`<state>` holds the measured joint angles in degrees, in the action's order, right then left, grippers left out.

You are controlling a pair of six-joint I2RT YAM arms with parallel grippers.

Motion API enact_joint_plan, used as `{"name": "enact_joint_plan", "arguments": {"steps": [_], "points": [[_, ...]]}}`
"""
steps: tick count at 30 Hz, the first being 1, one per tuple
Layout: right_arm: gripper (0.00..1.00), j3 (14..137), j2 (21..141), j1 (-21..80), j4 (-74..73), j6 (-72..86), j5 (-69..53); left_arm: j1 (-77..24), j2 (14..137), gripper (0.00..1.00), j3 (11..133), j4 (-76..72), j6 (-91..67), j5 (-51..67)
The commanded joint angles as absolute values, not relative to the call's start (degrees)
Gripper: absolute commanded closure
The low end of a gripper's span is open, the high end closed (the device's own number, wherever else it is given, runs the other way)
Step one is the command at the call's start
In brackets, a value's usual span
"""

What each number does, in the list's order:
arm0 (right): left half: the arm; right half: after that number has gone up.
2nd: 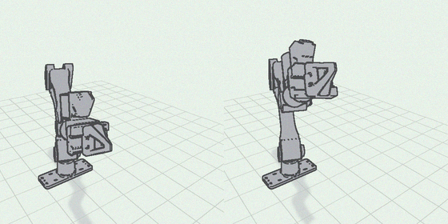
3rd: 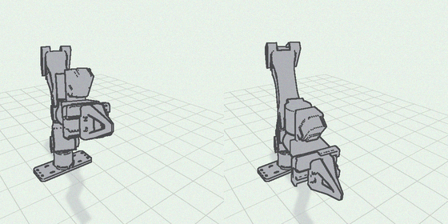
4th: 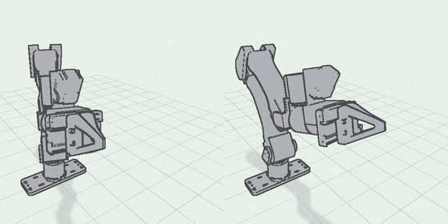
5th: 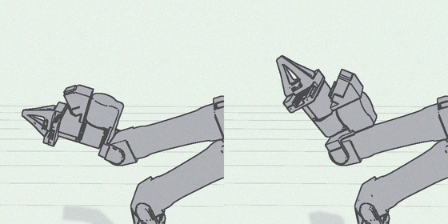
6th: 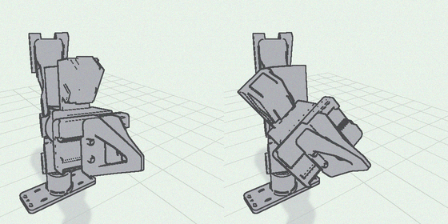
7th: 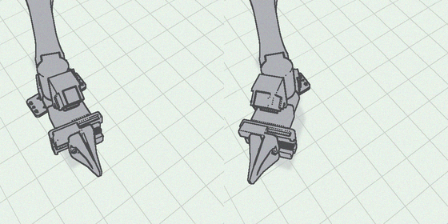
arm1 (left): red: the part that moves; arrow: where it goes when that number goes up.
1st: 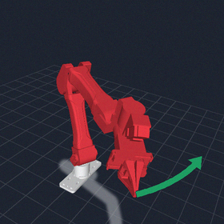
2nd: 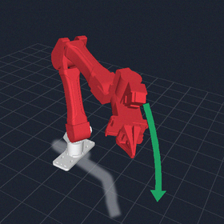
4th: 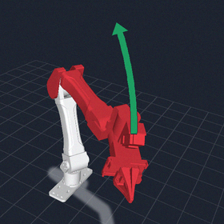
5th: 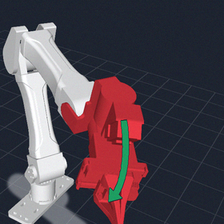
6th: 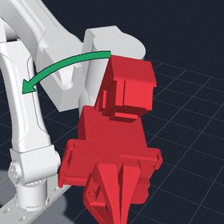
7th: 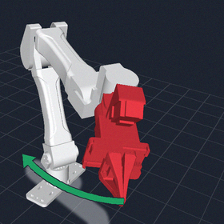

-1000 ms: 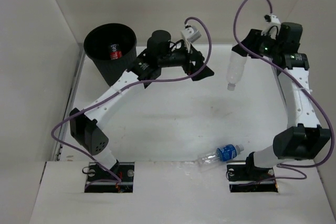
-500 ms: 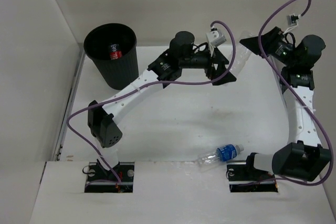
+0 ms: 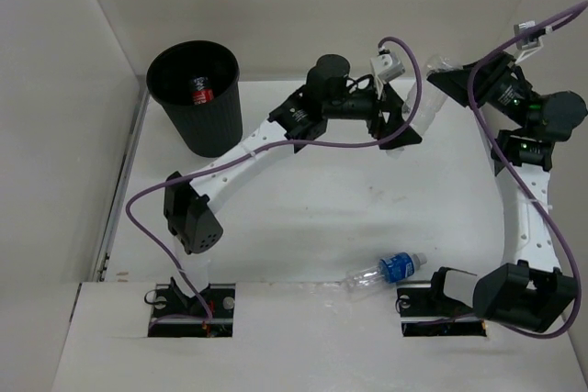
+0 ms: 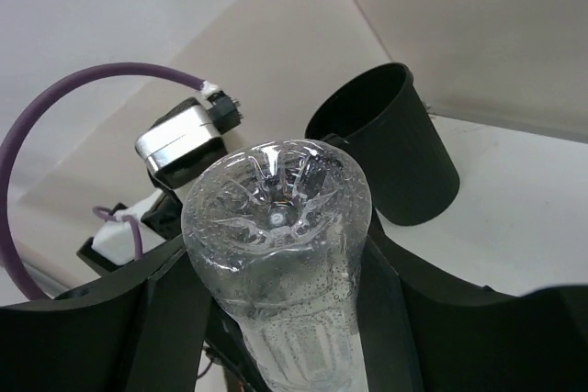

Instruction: Put the plastic bottles in the bin

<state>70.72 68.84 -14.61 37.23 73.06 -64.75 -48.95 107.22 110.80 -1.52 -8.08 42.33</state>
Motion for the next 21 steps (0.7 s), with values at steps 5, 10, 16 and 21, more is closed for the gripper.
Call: {"name": "enact_joint_plan", "arguments": {"steps": [5, 10, 16, 21], "points": [[0.61, 67.94, 64.08, -13.23, 45.7, 80.33, -66.97, -50.31, 108.98, 0.28, 115.57, -2.38, -6.15, 42.97], [0.0, 66.71, 62.75, -14.28, 45.27, 79.02, -67.85, -49.79, 107.67, 0.96, 115.75, 1.39, -2.21, 43.07], [0.0, 59.87, 59.77, -23.76, 44.74, 74.8, -69.6, -37.52, 101.26, 0.99, 111.28, 12.82, 13.42, 36.93], [0.0, 54.24, 56.96, -30.36, 44.39, 70.5, -74.78, -17.48, 95.55, 0.99, 110.04, 14.94, 18.37, 35.86]]}}
